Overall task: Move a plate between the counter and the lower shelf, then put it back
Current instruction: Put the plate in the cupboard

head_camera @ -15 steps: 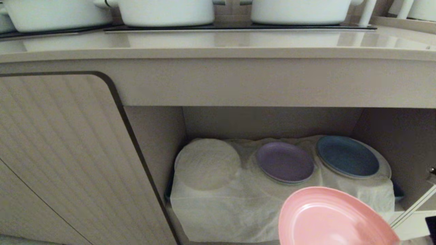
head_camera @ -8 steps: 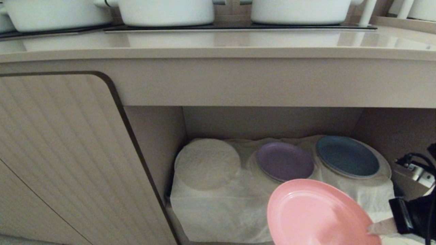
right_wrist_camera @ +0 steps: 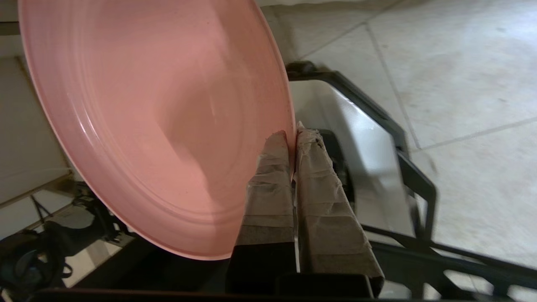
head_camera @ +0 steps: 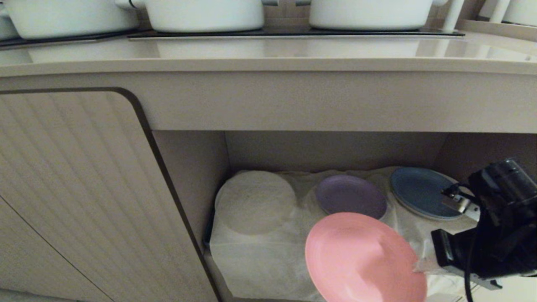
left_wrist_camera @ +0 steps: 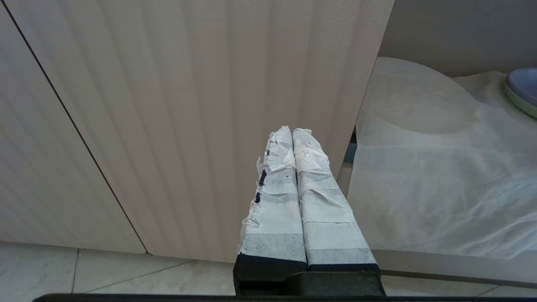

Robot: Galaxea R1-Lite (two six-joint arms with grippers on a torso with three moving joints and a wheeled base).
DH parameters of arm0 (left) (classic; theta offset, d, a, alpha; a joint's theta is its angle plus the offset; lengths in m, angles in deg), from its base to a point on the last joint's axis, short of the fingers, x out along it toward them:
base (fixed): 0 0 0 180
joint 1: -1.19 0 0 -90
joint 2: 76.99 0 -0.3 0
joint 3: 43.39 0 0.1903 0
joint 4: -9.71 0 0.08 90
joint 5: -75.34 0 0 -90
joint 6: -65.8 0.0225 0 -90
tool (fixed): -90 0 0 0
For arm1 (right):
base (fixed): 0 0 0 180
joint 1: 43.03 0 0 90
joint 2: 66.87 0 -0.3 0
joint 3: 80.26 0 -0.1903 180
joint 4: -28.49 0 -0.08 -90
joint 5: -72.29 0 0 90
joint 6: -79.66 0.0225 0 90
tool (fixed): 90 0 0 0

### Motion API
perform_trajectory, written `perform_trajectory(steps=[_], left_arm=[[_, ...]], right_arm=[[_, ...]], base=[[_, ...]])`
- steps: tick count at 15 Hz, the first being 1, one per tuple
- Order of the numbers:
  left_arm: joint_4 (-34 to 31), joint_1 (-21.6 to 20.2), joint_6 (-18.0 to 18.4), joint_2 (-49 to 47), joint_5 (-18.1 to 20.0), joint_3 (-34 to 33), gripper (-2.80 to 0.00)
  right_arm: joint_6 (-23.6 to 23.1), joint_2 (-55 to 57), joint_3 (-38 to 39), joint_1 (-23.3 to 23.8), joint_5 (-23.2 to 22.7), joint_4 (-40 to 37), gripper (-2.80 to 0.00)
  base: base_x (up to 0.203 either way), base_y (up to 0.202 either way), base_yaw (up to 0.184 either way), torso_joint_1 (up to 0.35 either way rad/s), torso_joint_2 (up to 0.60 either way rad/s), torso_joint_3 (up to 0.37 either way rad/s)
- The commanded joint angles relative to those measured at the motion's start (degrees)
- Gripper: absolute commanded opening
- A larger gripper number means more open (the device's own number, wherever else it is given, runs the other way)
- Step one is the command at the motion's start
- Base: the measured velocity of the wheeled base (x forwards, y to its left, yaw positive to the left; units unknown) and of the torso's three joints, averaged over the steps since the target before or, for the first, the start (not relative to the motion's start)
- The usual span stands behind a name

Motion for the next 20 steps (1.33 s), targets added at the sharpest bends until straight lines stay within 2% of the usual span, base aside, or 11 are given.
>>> perform_trajectory(steps=[1,8,12,15,18,20], left_arm=[[0.0,0.0,0.0,-0.1,0.0,0.0,-2.8],[0.0,0.0,0.0,-0.1,0.0,0.0,-2.8],[0.0,0.0,0.0,-0.1,0.0,0.0,-2.8],[0.0,0.0,0.0,-0.1,0.0,0.0,-2.8],[0.0,0.0,0.0,-0.1,0.0,0.0,-2.8],[0.0,0.0,0.0,-0.1,0.0,0.0,-2.8]], right_arm=[[2.1,2.7,0.0,-3.3,0.0,2.3,-2.8],[6.7,8.4,-0.1,-5.0,3.1,8.5,-2.8],[7.0,11.7,-0.5,-5.2,3.6,12.0,-2.8],[7.4,14.7,-0.7,-5.8,5.9,14.9,-2.8],[11.7,17.3,-2.5,-6.9,6.3,17.6,-2.8],[12.7,18.2,-4.8,-7.7,6.3,17.7,-2.8]], base=[[0.0,0.0,0.0,0.0,0.0,0.0],[0.0,0.0,0.0,0.0,0.0,0.0],[0.0,0.0,0.0,0.0,0.0,0.0],[0.0,0.0,0.0,0.0,0.0,0.0],[0.0,0.0,0.0,0.0,0.0,0.0],[0.0,0.0,0.0,0.0,0.0,0.0]])
